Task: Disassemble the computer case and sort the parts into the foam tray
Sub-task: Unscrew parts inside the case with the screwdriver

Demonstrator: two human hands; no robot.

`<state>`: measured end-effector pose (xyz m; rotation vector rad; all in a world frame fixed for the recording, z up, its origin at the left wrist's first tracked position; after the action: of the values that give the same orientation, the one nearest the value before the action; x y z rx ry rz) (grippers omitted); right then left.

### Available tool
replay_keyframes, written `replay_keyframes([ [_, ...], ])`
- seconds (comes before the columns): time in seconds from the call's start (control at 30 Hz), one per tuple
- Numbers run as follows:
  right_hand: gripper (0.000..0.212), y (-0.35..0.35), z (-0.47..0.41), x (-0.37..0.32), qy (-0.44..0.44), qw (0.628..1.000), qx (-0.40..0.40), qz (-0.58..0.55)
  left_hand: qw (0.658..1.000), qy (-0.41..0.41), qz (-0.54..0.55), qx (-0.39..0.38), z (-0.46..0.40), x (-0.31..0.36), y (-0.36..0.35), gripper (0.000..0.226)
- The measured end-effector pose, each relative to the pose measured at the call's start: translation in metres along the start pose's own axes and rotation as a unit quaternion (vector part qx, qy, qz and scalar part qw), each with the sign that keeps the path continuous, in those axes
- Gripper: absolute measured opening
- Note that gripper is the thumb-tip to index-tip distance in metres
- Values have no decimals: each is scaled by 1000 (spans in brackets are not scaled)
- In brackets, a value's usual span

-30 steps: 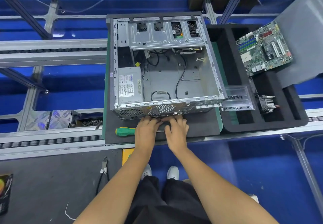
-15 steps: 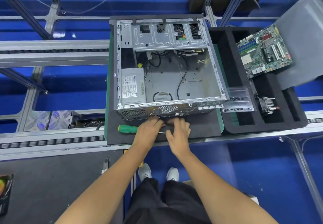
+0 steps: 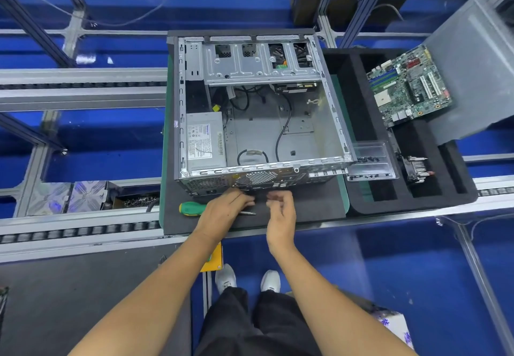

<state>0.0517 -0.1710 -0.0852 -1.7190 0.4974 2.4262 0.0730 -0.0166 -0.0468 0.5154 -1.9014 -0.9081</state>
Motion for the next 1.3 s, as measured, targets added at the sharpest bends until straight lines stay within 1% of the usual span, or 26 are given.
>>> replay_keyframes([
  [0.07, 27, -7, -7, 9, -86, 992, 20, -91, 1000, -18, 14, 21, -1, -2, 0, 21],
  [0.13, 31, -21, -14, 17, -175, 967, 18, -182, 998, -34, 30, 42, 0, -3, -1, 15],
  [0.17, 34, -26, -17, 18, -208, 956, 10, -205, 997, -42, 39, 47, 0, -1, -2, 17],
  [0.23, 39, -35, -18, 18, -260, 940, -23, -221, 995, -68, 59, 35, -2, 5, -6, 34],
  [0.3, 43, -46, -13, 17, -305, 918, -82, -240, 993, -99, 67, -2, -4, 14, -13, 50],
  [0.37, 47, -52, -9, 19, -339, 895, -117, -265, 992, -110, 58, -29, -9, 18, -16, 50],
  [0.43, 48, -53, -9, 21, -359, 884, -112, -278, 992, -107, 60, -36, -10, 18, -16, 44],
  [0.5, 48, -53, -10, 23, -371, 877, -97, -289, 991, -122, 49, -24, -6, 20, -14, 42],
  [0.57, 47, -54, -7, 25, -384, 868, -76, -304, 989, -143, 23, 5, -4, 23, -11, 39],
  [0.6, 47, -53, -4, 27, -393, 861, -64, -317, 989, -146, 5, 28, -3, 22, -8, 33],
  [0.67, 48, -49, 0, 29, -404, 848, -37, -340, 988, -127, -42, 79, -4, 17, 1, 19],
  [0.73, 48, -38, -1, 32, -406, 849, -8, -338, 988, -107, -66, 91, -4, 13, 3, 21],
  [0.83, 42, -17, -2, 34, -420, 848, 31, -320, 989, -115, -84, 41, 2, 7, -6, 32],
  [0.9, 41, 4, -7, 33, -420, 845, 62, -325, 985, -122, -126, 0, 8, -2, -14, 45],
  [0.93, 41, 16, -10, 32, -415, 845, 76, -329, 981, -127, -148, -17, 10, -6, -17, 47],
  [1.03, 42, 61, -27, 27, -398, 841, 118, -347, 970, -144, -186, -57, 15, -12, -21, 42],
  [1.13, 37, 110, -59, 11, -360, 850, 151, -353, 964, -141, -208, -83, 12, -15, -17, 36],
  [1.2, 31, 138, -87, -4, -337, 862, 157, -344, 958, -144, -218, -117, 9, -10, -13, 29],
  [1.27, 27, 160, -114, -18, -313, 884, 148, -315, 953, -146, -224, -142, 5, 1, -9, 12],
  [1.3, 27, 168, -127, -24, -301, 896, 139, -297, 954, -139, -221, -149, 1, 5, -7, 14],
])
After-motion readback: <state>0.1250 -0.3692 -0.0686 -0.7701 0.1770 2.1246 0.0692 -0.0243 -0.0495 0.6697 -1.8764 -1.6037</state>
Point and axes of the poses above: each hand's wrist, its own z-axis away from the middle knuckle, its own y-axis out of the back of the hand, x = y × z, the point moved 9 cm from there along -z, towards the middle knuckle, and after that the axes turned 2 degrees about z, right-handed, at the moved point
